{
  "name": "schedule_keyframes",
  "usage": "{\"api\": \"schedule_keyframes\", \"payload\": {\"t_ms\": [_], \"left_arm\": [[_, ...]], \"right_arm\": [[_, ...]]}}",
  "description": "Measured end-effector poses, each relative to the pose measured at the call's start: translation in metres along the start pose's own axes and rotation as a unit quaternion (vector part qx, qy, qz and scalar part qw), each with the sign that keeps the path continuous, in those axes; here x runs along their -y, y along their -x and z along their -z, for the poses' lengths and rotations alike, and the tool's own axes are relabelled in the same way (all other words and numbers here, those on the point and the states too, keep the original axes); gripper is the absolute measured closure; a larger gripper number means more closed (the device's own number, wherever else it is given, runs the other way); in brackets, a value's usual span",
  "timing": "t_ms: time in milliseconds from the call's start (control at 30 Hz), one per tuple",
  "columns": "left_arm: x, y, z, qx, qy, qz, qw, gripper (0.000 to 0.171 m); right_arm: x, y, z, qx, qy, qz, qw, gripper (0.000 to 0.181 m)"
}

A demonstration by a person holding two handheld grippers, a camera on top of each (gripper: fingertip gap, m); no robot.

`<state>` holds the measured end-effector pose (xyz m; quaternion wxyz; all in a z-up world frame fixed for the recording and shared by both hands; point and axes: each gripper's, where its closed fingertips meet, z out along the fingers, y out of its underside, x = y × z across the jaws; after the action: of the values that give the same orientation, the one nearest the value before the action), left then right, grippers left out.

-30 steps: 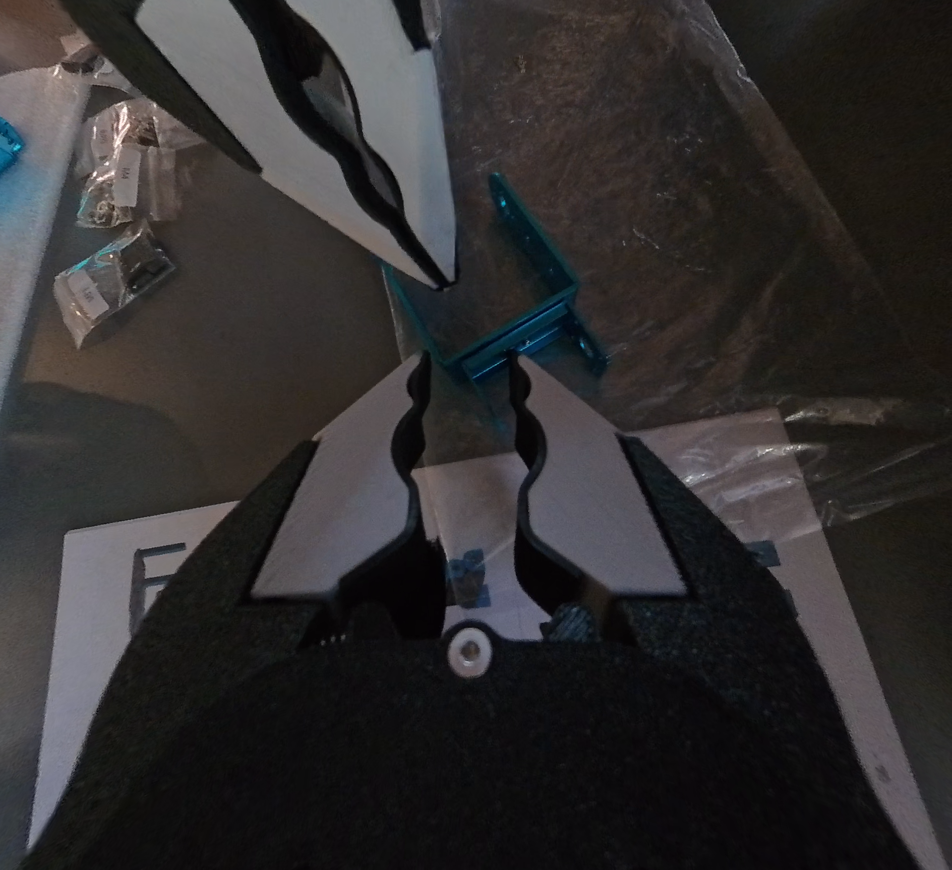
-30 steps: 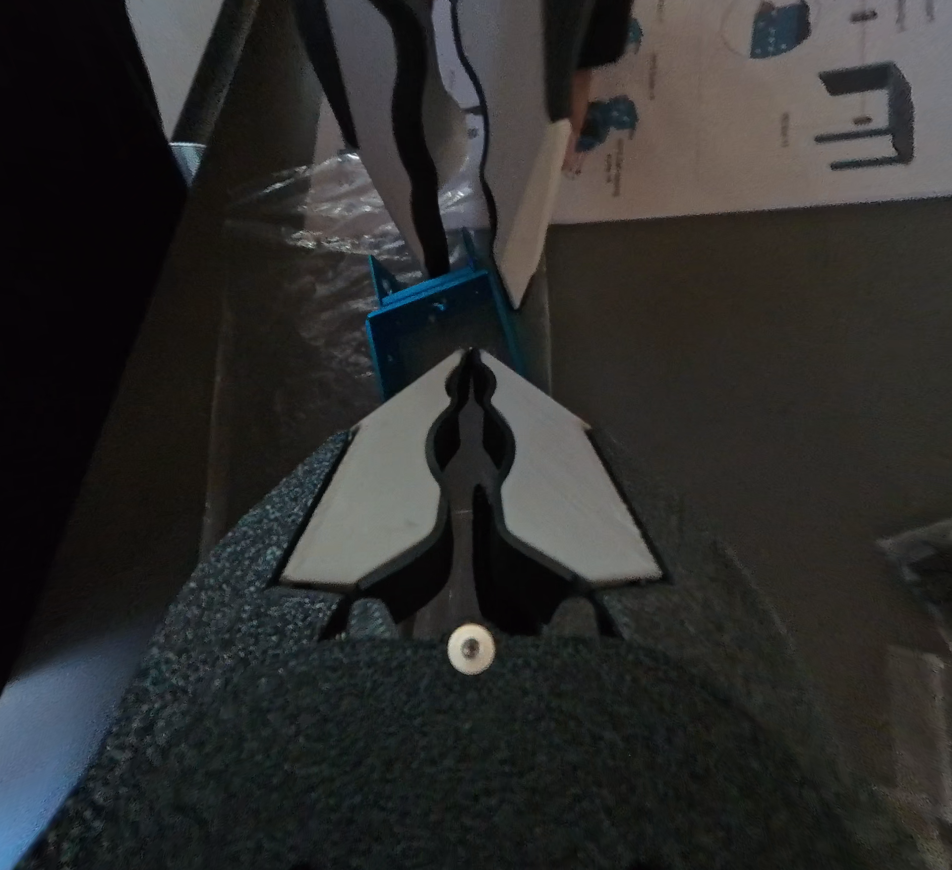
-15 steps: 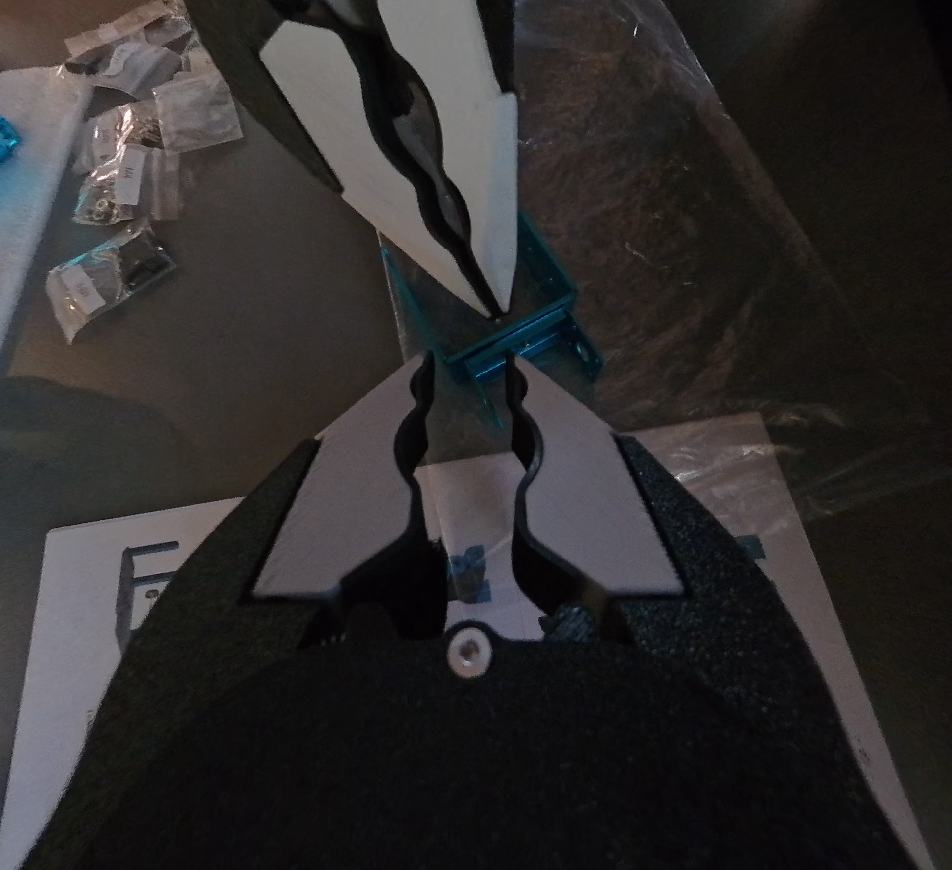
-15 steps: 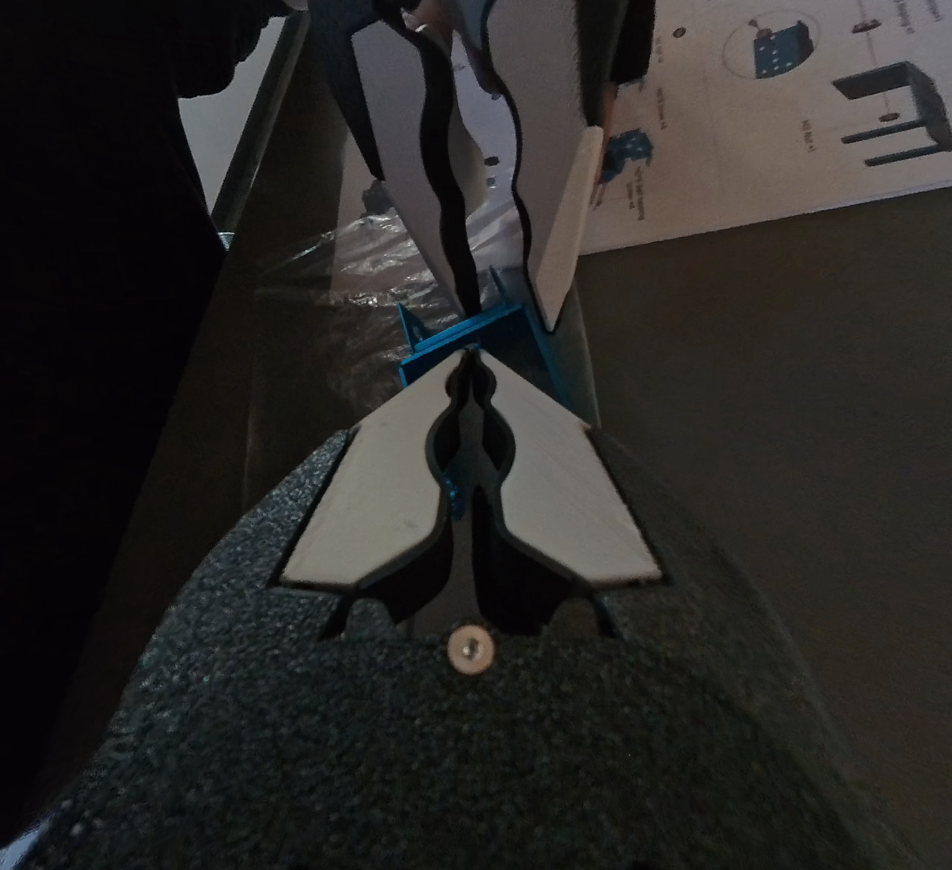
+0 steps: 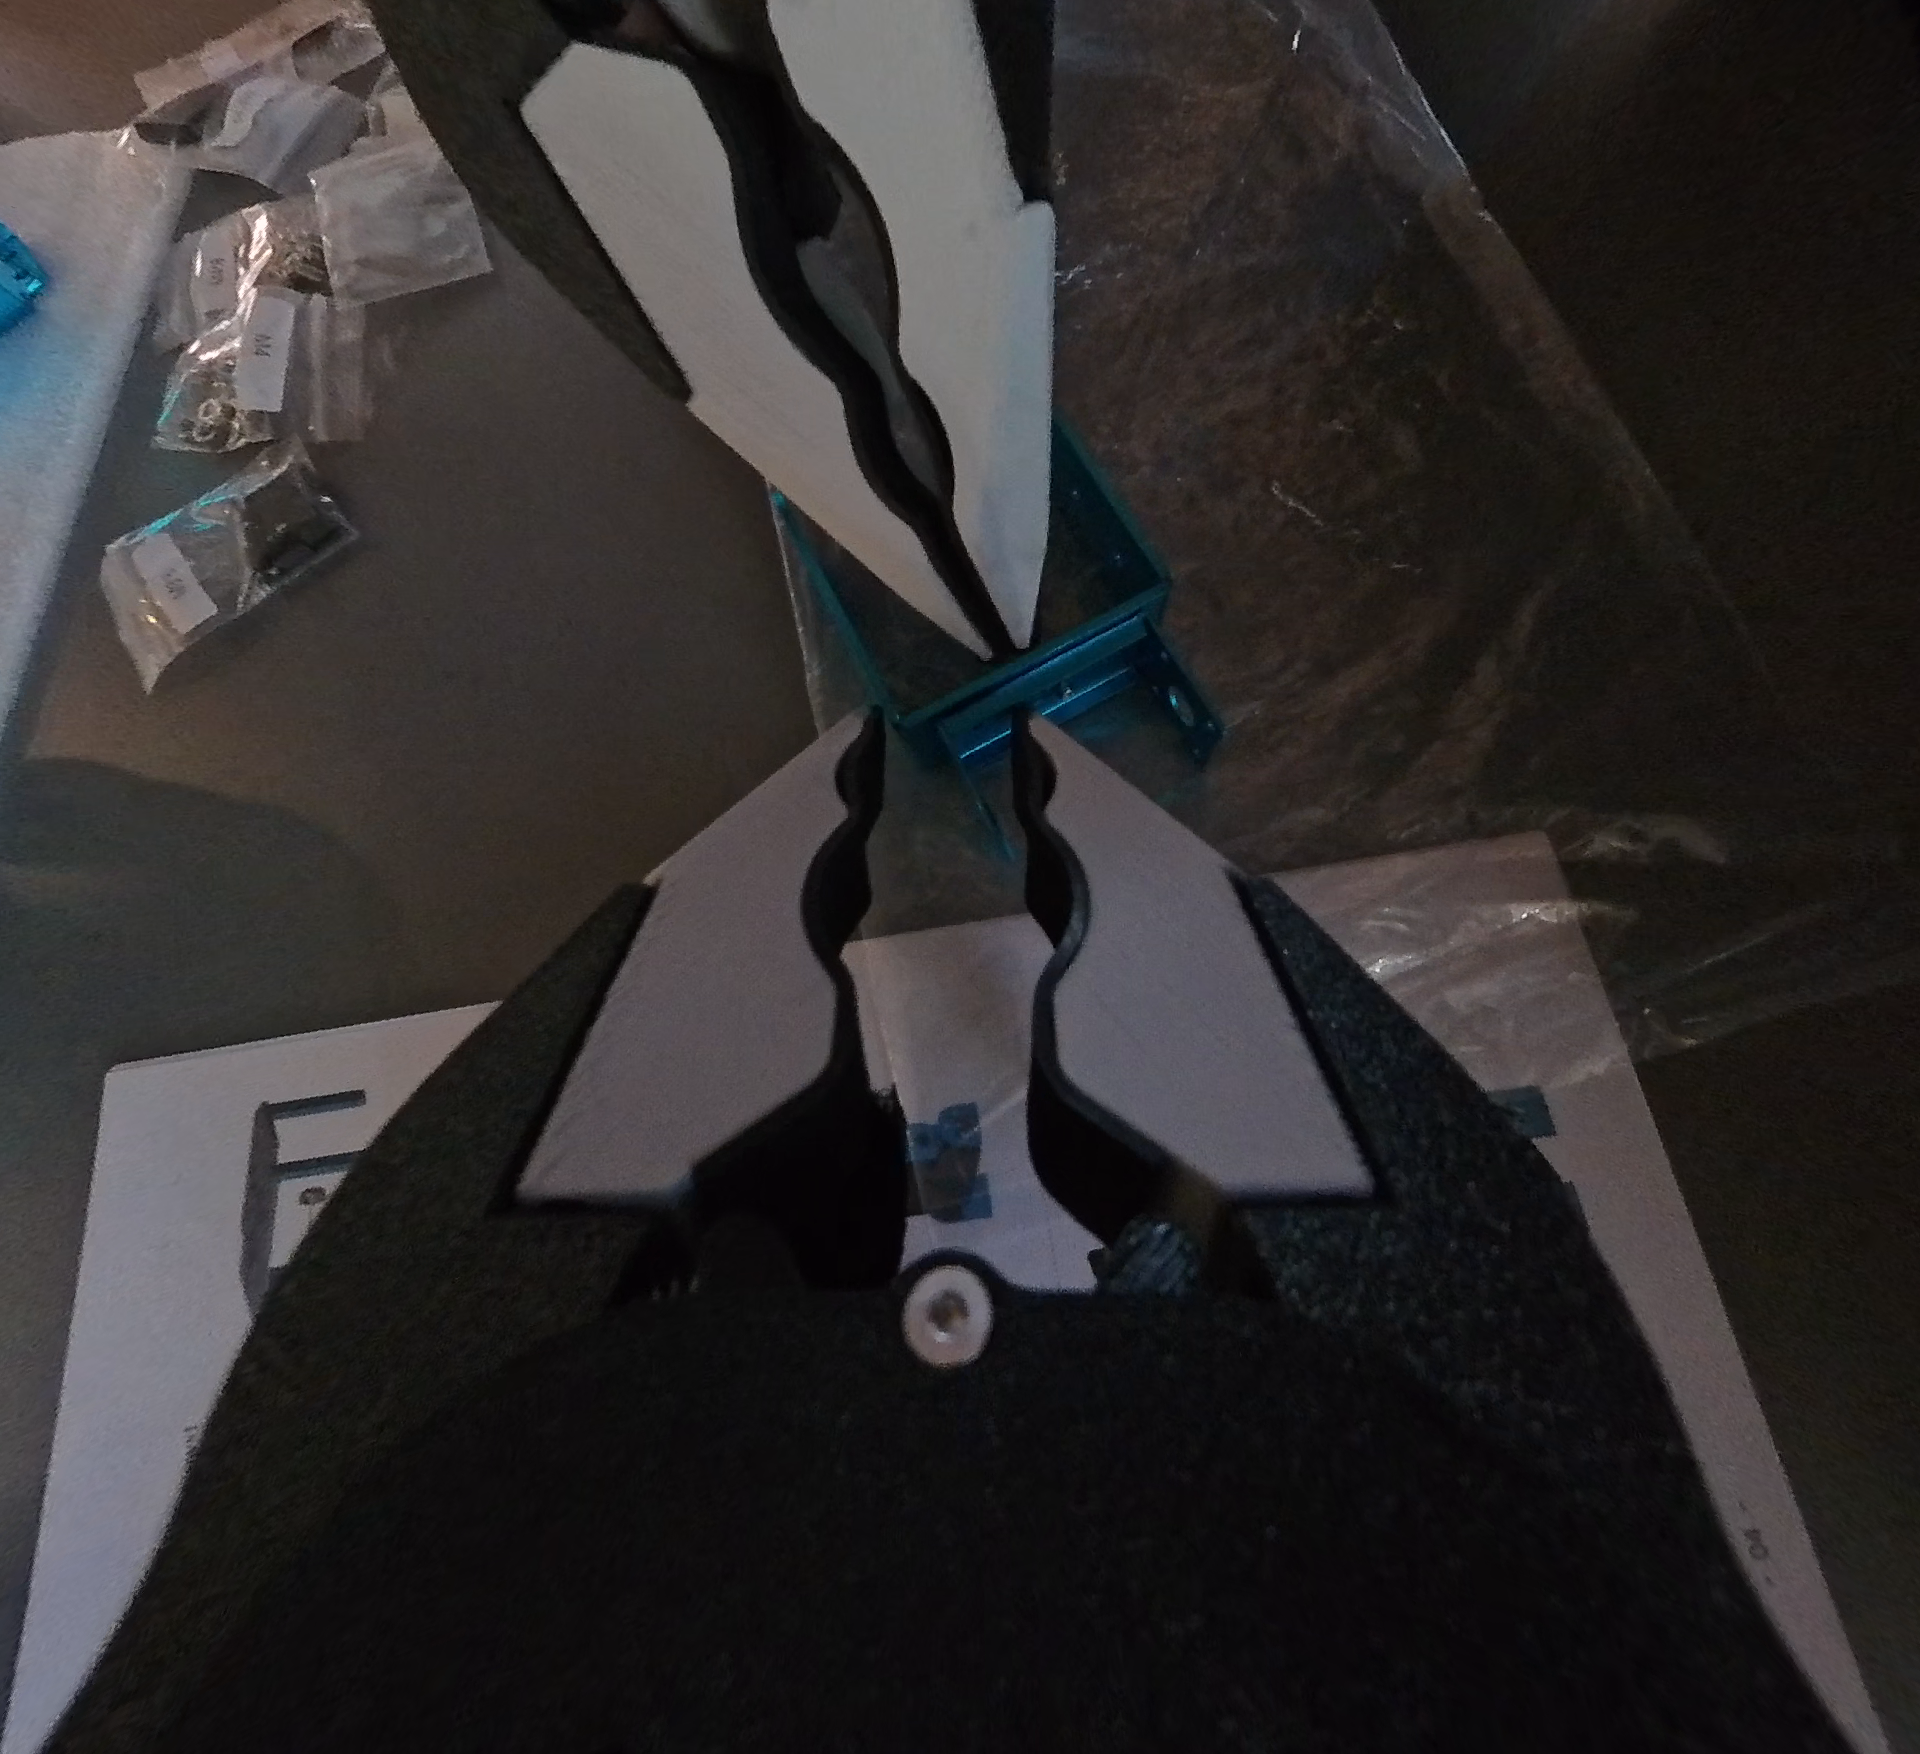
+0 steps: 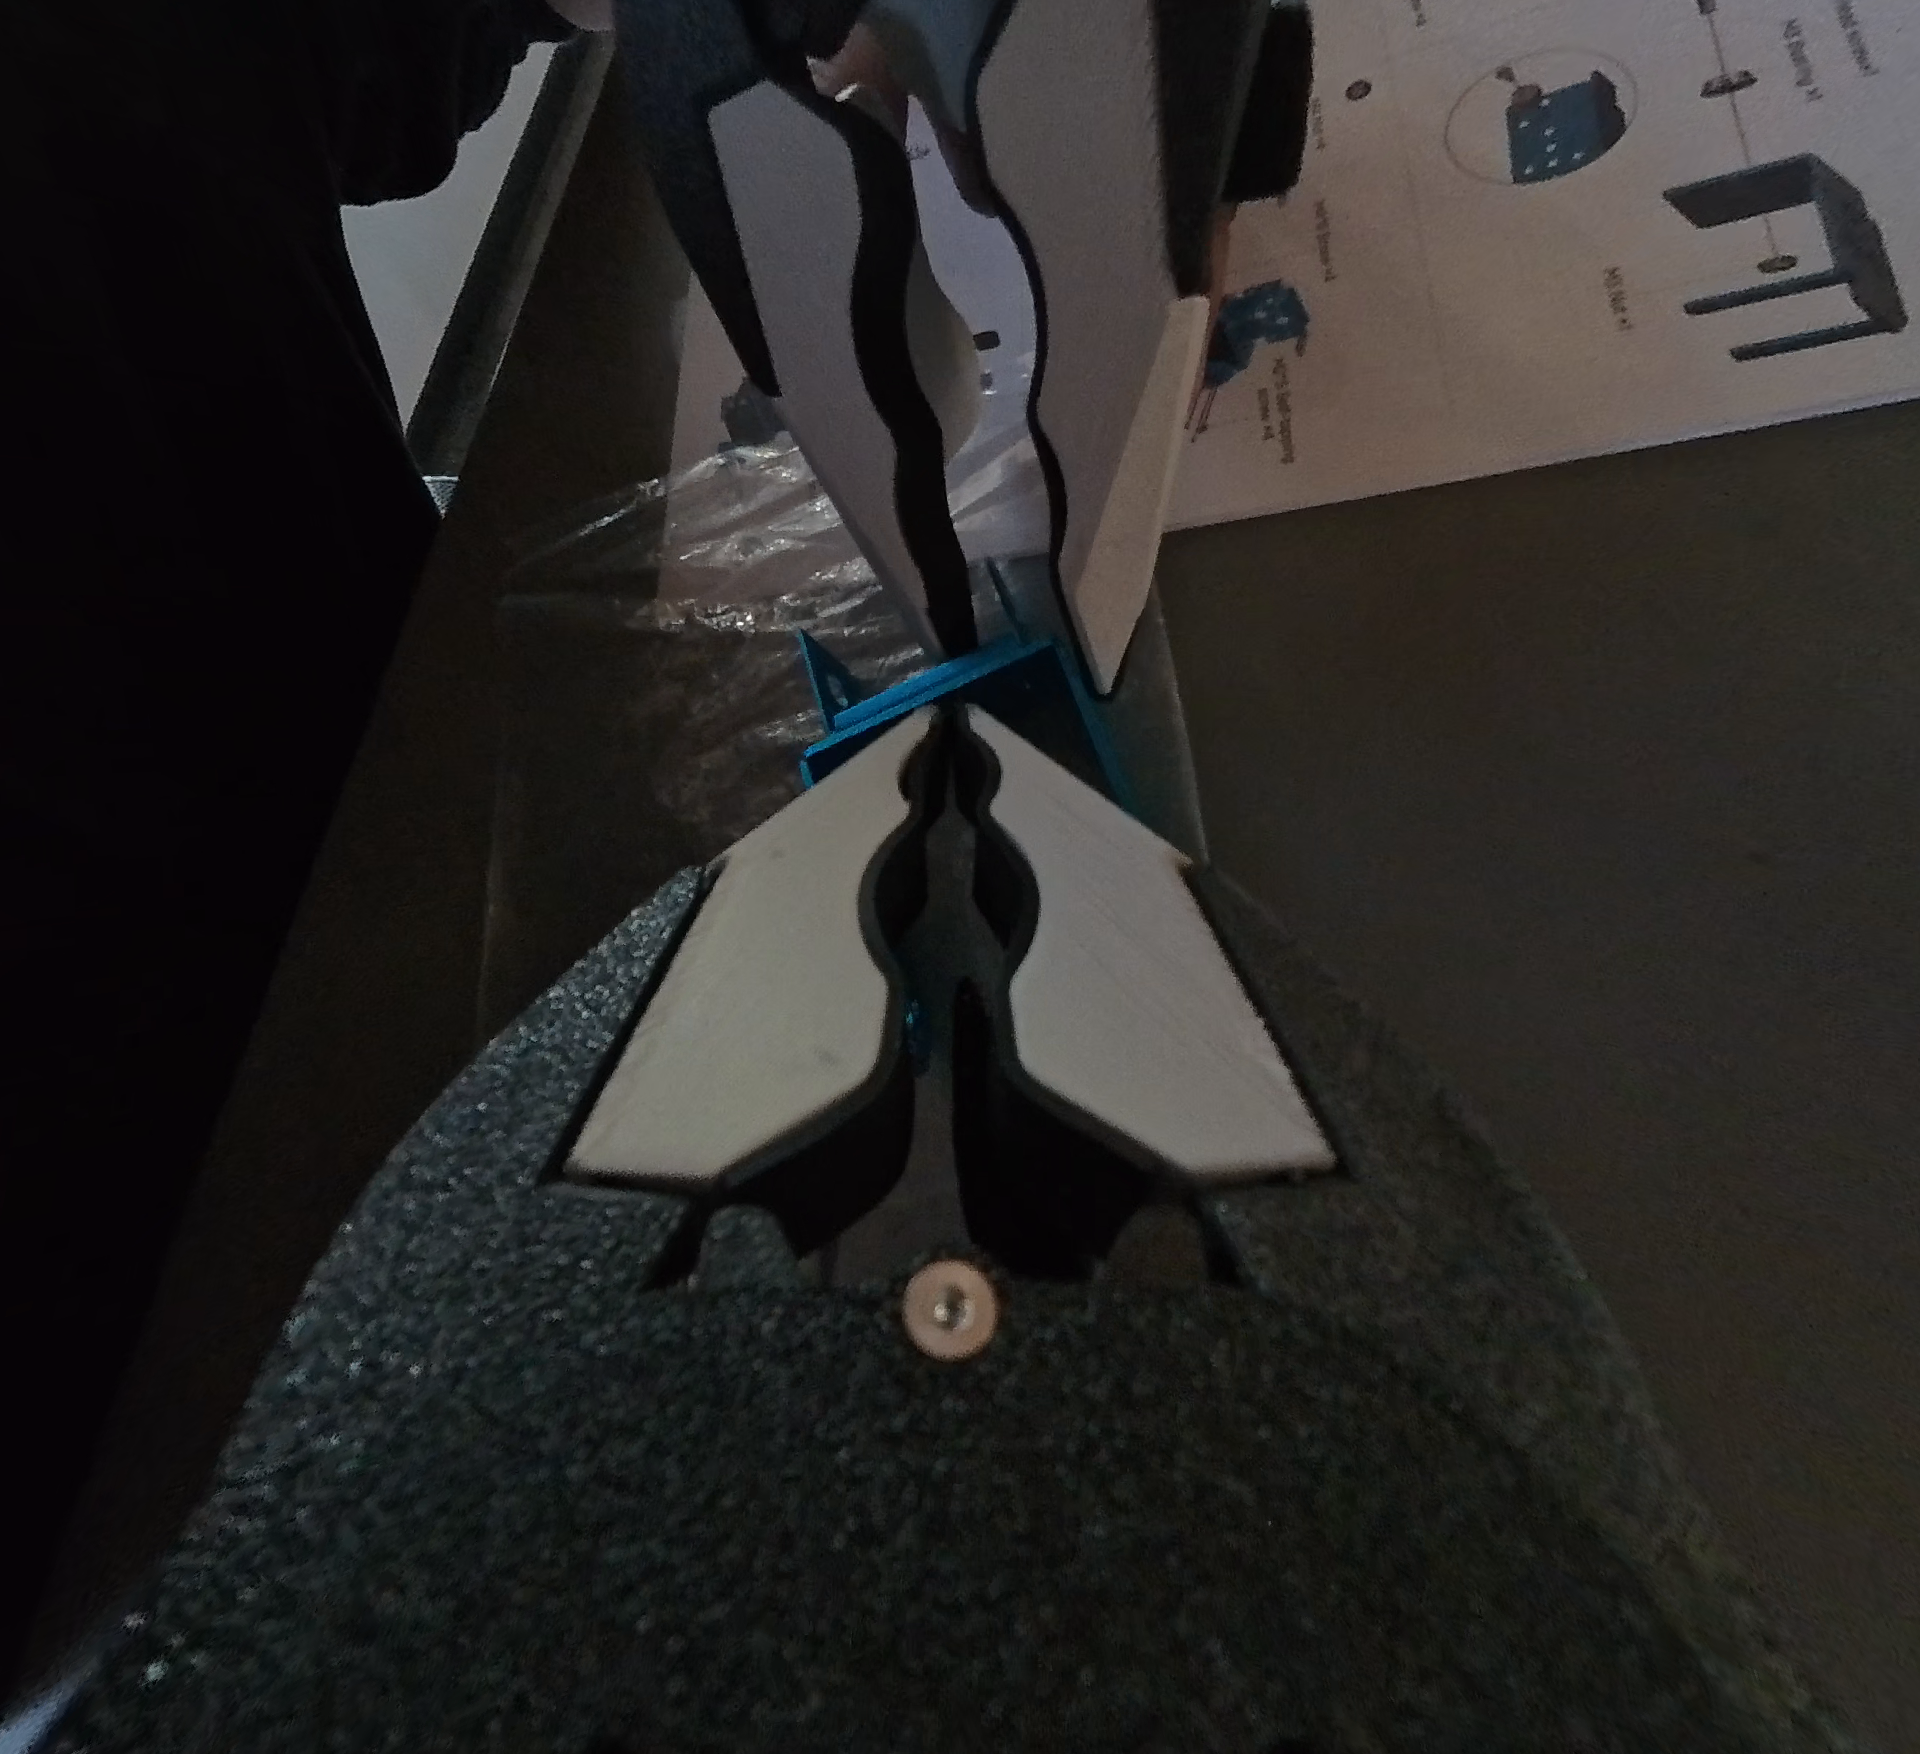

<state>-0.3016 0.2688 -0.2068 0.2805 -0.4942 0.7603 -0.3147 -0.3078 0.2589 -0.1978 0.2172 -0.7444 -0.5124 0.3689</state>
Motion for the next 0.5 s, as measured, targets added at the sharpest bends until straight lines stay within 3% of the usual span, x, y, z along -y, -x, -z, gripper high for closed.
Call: {"api": "schedule_keyframes", "payload": {"t_ms": [200,300,367,500], "left_arm": [[0.000,-0.001,0.000,0.002,0.001,-0.006,1.000,0.149],[0.000,-0.002,0.000,-0.001,0.001,-0.006,1.000,0.150],[0.000,-0.003,0.000,-0.003,0.002,-0.006,1.000,0.150],[0.000,-0.004,0.000,-0.005,0.004,-0.007,1.000,0.150]], "right_arm": [[-0.003,0.002,0.008,0.009,0.019,0.016,1.000,0.180],[-0.015,-0.016,0.011,-0.045,0.070,0.068,0.994,0.181],[-0.014,-0.017,0.010,-0.053,0.068,0.086,0.993,0.180],[-0.015,-0.008,0.001,-0.028,0.069,0.084,0.994,0.169]]}}
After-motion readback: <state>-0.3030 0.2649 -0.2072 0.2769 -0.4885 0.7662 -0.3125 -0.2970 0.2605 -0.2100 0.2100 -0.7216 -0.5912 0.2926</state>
